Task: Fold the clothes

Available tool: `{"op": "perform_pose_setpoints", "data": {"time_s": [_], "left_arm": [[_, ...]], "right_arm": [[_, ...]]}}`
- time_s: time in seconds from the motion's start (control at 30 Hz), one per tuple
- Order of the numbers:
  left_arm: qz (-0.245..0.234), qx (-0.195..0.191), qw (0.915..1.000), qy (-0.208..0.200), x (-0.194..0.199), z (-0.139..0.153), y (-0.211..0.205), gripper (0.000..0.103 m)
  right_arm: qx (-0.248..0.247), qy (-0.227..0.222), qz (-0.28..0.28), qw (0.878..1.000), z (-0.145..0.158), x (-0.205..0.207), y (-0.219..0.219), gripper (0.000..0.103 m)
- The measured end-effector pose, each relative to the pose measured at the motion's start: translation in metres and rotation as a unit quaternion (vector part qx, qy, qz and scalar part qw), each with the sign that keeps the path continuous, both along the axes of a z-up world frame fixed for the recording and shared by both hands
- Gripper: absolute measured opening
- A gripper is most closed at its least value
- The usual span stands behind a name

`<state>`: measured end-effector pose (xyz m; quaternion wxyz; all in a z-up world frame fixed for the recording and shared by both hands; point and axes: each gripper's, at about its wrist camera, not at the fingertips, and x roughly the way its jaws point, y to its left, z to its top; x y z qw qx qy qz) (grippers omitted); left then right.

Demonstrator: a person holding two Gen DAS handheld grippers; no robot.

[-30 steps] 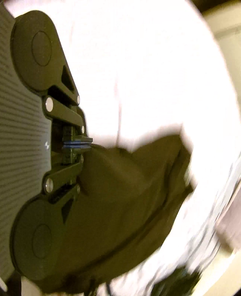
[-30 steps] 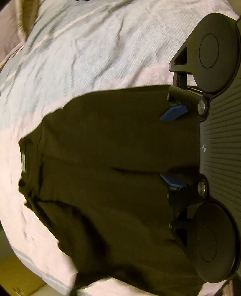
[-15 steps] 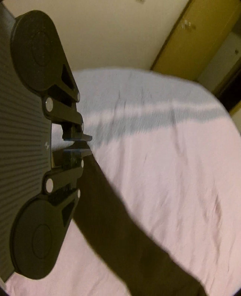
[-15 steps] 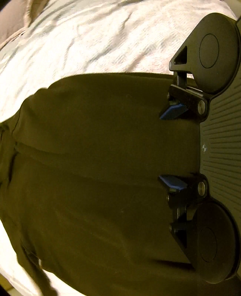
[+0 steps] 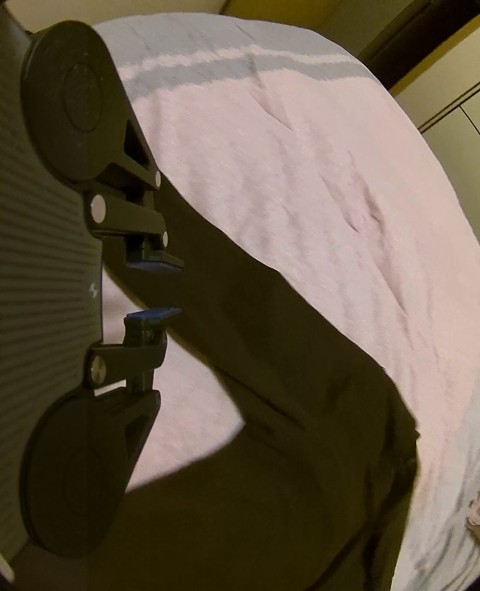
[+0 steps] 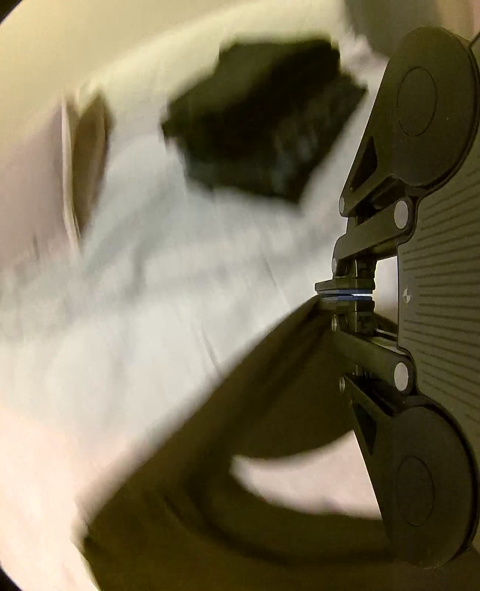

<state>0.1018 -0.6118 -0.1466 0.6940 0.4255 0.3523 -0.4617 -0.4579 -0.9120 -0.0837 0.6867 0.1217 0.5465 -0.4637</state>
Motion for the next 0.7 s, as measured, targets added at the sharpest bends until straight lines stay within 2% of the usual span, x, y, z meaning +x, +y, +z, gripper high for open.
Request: {"op": "perform_pose_setpoints", "data": {"time_s": [0.07, 0.13, 0.23, 0.37, 0.43, 0.5, 0.57, 0.63, 0.7], "left_arm": [[0.001, -0.010, 0.9999, 0.008, -0.004, 0.003, -0.013, 0.021], [-0.001, -0.016, 0.9998, 0.009, -0.011, 0.003, -0.027, 0.029], [-0.016, -0.017, 0.9997, -0.003, -0.025, 0.001, -0.053, 0.033], [-0.032, -0.016, 0.9993, -0.013, -0.037, -0.006, -0.095, 0.036], [-0.038, -0.017, 0.9990, -0.013, -0.038, -0.013, -0.115, 0.042], [-0.051, -0.018, 0.9985, -0.012, -0.036, -0.022, -0.136, 0.043], [-0.071, -0.018, 0.9971, -0.019, -0.033, -0.032, -0.156, 0.046], [-0.093, -0.016, 0.9952, -0.028, -0.030, -0.043, -0.175, 0.047], [-0.106, -0.014, 0.9939, -0.029, -0.025, -0.057, -0.194, 0.048]], "right_arm": [[-0.033, 0.011, -0.015, 0.999, 0.019, -0.016, -0.026, 0.000], [-0.059, 0.023, -0.017, 0.998, 0.027, -0.026, -0.051, 0.000], [-0.059, 0.035, 0.013, 0.998, -0.002, -0.016, -0.078, 0.000], [-0.054, 0.081, 0.023, 0.995, -0.048, -0.004, -0.122, 0.000], [-0.043, 0.083, 0.035, 0.995, -0.053, 0.008, -0.132, 0.012], [-0.030, 0.079, 0.047, 0.995, -0.054, 0.021, -0.140, 0.026], [-0.017, 0.050, 0.087, 0.995, -0.051, 0.037, -0.125, 0.038], [-0.004, 0.015, 0.132, 0.991, -0.046, 0.053, -0.105, 0.041], [0.005, -0.019, 0.185, 0.983, -0.045, 0.072, -0.083, 0.044]]}}
